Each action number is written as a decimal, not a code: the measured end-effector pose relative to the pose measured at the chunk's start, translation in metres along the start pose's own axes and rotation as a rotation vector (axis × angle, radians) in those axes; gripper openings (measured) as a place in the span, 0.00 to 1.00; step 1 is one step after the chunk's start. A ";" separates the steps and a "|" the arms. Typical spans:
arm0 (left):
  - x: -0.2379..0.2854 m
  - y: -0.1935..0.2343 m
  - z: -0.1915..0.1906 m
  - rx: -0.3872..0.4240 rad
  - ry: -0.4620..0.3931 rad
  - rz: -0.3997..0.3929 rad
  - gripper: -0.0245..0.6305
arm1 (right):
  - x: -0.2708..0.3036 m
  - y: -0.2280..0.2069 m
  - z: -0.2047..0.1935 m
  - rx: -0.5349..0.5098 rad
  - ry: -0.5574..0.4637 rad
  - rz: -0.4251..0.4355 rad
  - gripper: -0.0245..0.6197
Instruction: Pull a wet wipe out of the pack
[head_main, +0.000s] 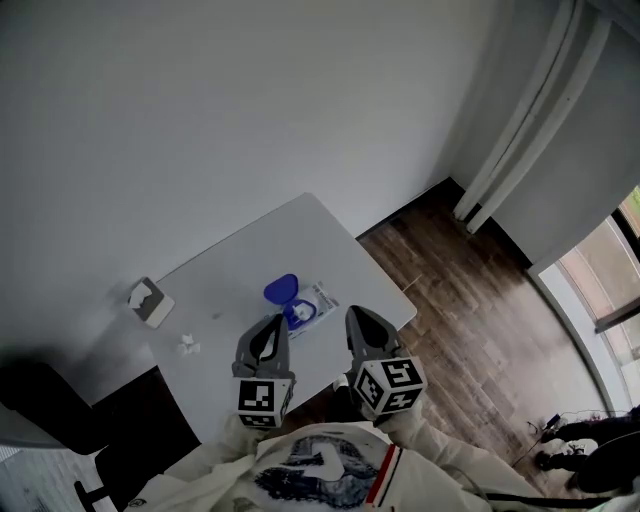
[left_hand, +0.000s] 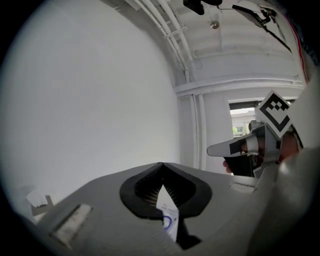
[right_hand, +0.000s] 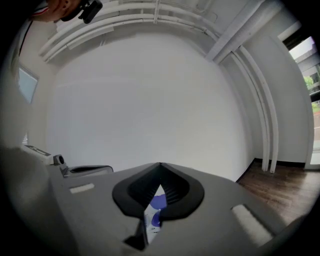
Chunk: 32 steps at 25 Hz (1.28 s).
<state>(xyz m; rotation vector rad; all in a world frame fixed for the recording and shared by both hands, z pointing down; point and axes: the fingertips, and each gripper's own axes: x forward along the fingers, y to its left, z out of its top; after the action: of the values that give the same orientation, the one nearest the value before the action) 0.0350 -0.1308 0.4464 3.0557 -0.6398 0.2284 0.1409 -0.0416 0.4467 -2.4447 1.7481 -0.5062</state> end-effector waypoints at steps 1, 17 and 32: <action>0.007 0.002 0.000 -0.004 0.006 0.019 0.04 | 0.008 -0.005 0.002 -0.001 0.009 0.017 0.05; 0.086 0.027 -0.014 -0.063 0.100 0.295 0.04 | 0.116 -0.060 0.006 0.013 0.151 0.277 0.05; 0.087 0.039 -0.028 -0.070 0.168 0.409 0.04 | 0.144 -0.063 -0.019 0.056 0.241 0.373 0.05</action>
<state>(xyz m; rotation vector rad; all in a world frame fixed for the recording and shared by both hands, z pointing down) 0.0942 -0.1999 0.4854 2.7672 -1.2225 0.4486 0.2337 -0.1527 0.5121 -2.0168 2.1814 -0.8160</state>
